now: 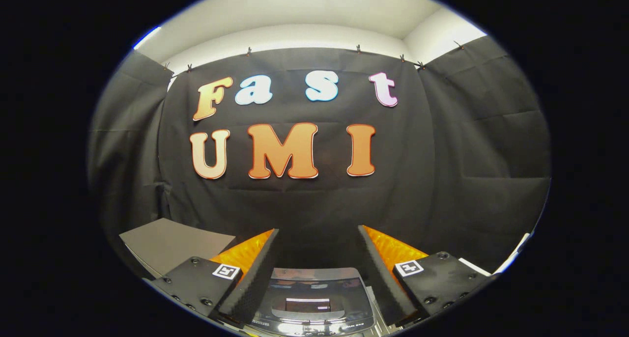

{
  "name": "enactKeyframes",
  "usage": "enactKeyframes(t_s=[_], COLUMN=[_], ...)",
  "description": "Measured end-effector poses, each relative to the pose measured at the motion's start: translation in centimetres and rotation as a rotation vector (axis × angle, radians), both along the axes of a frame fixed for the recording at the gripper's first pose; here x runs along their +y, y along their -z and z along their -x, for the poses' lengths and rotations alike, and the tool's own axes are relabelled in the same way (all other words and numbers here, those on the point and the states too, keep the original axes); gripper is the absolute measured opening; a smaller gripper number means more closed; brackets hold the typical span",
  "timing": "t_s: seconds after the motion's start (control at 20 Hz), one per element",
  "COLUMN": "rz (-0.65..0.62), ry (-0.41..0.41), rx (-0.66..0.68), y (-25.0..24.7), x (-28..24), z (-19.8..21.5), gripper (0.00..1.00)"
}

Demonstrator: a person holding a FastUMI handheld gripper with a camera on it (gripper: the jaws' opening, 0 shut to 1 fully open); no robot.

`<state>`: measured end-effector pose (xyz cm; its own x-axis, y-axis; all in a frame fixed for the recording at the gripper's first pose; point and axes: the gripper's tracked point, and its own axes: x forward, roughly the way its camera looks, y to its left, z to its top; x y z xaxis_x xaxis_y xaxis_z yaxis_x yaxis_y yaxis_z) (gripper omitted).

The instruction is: Put the clothes into the washing machine and then close the washing machine lid.

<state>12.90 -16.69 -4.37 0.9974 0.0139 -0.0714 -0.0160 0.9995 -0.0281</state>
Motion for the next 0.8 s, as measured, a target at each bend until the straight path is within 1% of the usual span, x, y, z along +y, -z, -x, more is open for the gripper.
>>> enactKeyframes(t_s=[0.15,0.3,0.45,0.8], rz=[0.013,-0.012,-0.011,-0.008], ry=[0.004,-0.006,-0.007,-0.03], rx=[-0.016,-0.017,-0.024,-0.025], y=[-0.7,-0.8,-1.3,-1.5], x=[0.2,0.6,0.3,0.7], z=[1.3,1.5,2.5,2.9], gripper=[0.99,0.99,0.99,0.99])
